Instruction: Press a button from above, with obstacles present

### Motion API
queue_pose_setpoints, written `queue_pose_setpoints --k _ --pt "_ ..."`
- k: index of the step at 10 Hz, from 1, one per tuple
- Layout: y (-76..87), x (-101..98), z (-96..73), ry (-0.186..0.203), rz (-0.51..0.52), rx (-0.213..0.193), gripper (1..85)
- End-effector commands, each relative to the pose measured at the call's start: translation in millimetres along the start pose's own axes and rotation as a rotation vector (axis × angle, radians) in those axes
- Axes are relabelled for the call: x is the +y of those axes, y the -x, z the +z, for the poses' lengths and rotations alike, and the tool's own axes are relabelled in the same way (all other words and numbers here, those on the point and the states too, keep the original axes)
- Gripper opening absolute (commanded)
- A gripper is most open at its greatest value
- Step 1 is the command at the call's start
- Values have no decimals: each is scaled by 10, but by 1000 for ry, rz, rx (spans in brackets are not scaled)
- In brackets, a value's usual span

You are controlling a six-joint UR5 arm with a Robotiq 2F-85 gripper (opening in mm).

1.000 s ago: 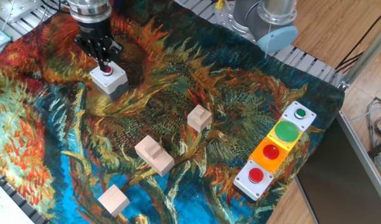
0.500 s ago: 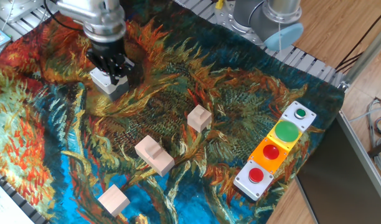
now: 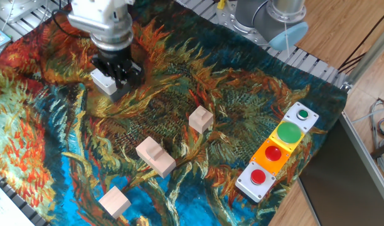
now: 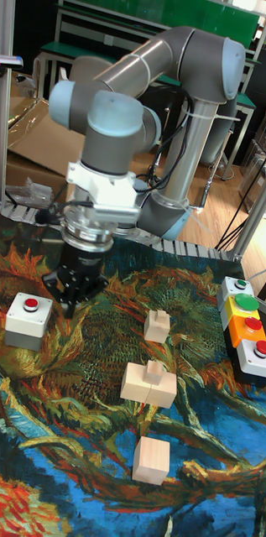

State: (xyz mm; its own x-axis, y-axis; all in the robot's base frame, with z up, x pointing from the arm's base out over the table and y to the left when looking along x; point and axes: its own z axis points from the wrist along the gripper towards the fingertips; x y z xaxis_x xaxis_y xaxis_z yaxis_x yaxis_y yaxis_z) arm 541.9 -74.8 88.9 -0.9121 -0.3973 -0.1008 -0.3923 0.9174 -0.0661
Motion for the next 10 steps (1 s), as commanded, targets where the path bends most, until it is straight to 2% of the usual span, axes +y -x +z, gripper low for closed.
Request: queue_pose_setpoints --k 1,3,4,5,6,7,10 --pt "268 210 103 9 23 -22 83" --pt "218 115 102 -28 22 -3 83" --pt "262 105 101 -32 18 -20 83" --pt "384 129 124 -21 19 -49 83" --pt "555 249 186 16 40 -65 83" --pt "650 300 227 31 49 -77 77" --pt "586 216 182 9 29 -77 70"
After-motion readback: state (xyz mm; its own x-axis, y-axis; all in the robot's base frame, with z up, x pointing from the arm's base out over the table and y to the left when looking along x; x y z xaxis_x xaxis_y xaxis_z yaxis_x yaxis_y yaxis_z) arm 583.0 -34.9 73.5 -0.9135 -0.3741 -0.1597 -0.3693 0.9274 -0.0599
